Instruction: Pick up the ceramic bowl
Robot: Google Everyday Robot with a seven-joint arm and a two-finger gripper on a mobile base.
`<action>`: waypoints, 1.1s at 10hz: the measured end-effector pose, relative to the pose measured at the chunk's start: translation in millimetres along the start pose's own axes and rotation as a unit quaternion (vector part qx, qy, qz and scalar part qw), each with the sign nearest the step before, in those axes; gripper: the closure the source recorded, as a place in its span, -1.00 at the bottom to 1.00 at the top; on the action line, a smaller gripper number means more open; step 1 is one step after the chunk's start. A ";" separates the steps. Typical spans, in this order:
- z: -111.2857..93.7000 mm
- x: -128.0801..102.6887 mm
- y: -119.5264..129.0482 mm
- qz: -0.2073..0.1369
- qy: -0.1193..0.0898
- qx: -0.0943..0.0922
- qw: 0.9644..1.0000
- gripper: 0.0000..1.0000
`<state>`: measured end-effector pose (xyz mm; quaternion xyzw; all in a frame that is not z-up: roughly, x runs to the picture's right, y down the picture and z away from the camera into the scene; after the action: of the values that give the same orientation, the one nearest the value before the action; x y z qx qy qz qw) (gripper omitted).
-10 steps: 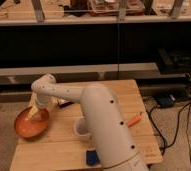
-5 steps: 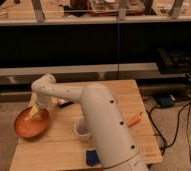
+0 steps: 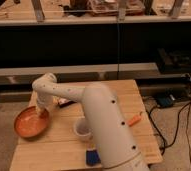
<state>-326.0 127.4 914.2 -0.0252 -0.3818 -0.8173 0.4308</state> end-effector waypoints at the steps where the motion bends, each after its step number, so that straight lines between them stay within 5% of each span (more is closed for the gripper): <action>1: 0.0 -1.5 -2.0 0.000 0.000 0.002 1.000 0.45; 4: -1.3 -2.7 -5.2 -0.003 -0.003 0.004 1.000 0.73; 11: 0.2 -0.5 -6.7 -0.006 -0.007 0.008 1.000 0.73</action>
<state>-330.6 130.1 910.2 -0.0249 -0.3914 -0.8167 0.4232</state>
